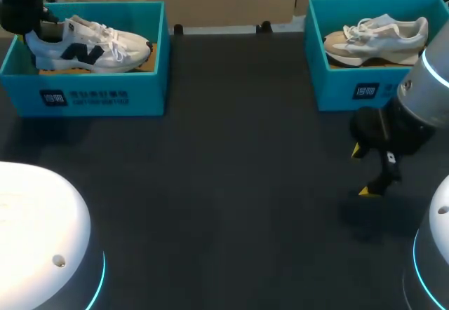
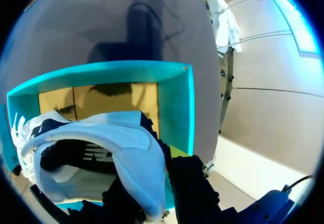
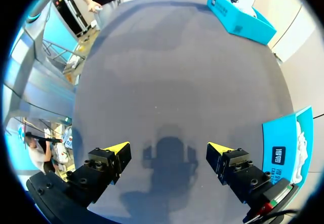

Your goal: Take the shoe out of the shoebox, open the shoe tongue, remove and reinsert the insole, then place the shoe into the shoebox

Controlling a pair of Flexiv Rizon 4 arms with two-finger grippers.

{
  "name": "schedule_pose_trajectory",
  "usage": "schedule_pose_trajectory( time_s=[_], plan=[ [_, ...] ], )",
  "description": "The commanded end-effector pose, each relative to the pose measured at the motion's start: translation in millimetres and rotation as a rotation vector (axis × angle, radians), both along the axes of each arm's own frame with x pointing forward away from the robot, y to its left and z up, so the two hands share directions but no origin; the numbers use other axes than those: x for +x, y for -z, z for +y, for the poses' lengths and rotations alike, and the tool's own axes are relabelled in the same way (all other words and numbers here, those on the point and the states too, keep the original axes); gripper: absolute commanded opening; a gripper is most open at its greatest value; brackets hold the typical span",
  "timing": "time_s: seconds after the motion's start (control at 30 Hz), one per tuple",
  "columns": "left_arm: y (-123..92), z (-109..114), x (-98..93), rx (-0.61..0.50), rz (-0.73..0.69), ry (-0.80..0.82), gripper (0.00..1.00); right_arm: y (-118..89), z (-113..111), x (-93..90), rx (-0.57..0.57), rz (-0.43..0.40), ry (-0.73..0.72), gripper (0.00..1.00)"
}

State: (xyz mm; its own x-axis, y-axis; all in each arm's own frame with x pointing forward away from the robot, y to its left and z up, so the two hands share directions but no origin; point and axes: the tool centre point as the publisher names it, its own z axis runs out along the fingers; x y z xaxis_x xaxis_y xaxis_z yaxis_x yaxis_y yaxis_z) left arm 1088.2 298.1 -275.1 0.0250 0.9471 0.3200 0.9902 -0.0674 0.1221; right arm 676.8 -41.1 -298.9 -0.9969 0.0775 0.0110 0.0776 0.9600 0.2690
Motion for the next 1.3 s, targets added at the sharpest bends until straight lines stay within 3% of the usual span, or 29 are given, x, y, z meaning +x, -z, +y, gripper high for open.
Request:
schedule_pose_trajectory(
  time_s=[0.03, 0.37, 0.73, 1.3],
  plan=[
    [2, 2, 6.8, -0.001, 0.010, -0.004, 0.00, 1, 0, -0.8, 0.000, -0.002, -0.001, 1.00],
    [11, 10, -4.4, -0.005, 0.035, -0.004, 0.00, 1, 0, -0.8, 0.000, -0.002, -0.001, 1.00],
    [19, 16, -29.4, -0.006, 0.043, 0.019, 0.00, 1, 0, -0.8, 0.000, -0.002, -0.001, 1.00],
    [37, 7, -32.2, 0.000, 0.089, 0.005, 0.00, 1, 0, -0.8, 0.000, -0.002, -0.001, 1.00]
  ],
)
